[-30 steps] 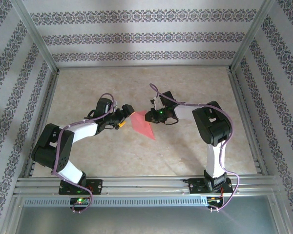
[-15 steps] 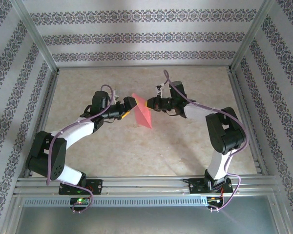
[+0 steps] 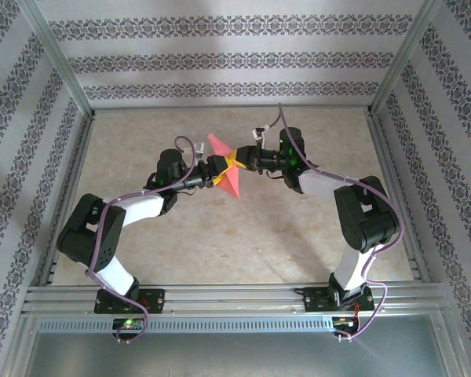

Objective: Fold a paper plane with a square sheet of paper (pick it up from the middle)
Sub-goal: Turn over the paper at the center of the table.

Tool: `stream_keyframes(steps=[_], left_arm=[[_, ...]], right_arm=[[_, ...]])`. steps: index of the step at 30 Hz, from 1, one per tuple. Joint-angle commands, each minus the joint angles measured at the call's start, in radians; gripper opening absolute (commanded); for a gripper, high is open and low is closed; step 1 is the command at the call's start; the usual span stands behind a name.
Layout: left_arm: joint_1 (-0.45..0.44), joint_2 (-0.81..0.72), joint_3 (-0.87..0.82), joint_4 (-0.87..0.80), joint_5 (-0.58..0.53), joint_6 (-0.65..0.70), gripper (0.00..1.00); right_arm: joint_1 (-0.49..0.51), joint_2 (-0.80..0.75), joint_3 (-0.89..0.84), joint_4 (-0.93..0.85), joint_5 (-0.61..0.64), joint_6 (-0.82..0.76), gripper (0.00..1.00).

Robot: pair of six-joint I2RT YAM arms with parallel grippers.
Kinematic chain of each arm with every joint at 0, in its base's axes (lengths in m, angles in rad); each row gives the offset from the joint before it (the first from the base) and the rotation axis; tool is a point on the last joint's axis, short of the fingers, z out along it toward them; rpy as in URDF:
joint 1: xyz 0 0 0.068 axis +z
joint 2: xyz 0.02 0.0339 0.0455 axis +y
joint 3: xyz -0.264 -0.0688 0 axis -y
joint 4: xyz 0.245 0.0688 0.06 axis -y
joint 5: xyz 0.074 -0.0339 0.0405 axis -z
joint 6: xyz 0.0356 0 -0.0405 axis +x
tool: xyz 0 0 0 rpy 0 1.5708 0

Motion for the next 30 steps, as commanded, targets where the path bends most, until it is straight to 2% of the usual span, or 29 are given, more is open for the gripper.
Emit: stream_keyframes(steps=[1, 5, 15, 21, 23, 30], left_arm=[[-0.009, 0.008, 0.018, 0.162, 0.037, -0.047, 0.57], [-0.008, -0.003, 0.026, 0.126, 0.036, -0.014, 0.48], [-0.008, -0.011, 0.022, 0.117, 0.044, 0.013, 0.32], [-0.008, -0.021, 0.031, 0.059, 0.039, 0.046, 0.17], [-0.008, -0.023, 0.034, 0.035, 0.035, 0.058, 0.15], [-0.003, -0.048, 0.039, -0.091, 0.013, 0.126, 0.14]], right_arm=[[-0.014, 0.017, -0.009, 0.1, -0.041, 0.071, 0.02], [-0.016, 0.029, -0.011, 0.1, -0.047, 0.079, 0.02], [-0.022, 0.055, -0.013, 0.1, -0.051, 0.094, 0.04], [-0.024, 0.054, -0.021, 0.1, -0.047, 0.099, 0.09], [-0.025, 0.048, -0.027, 0.1, -0.042, 0.096, 0.13], [-0.09, -0.041, -0.088, 0.024, 0.034, -0.011, 0.44]])
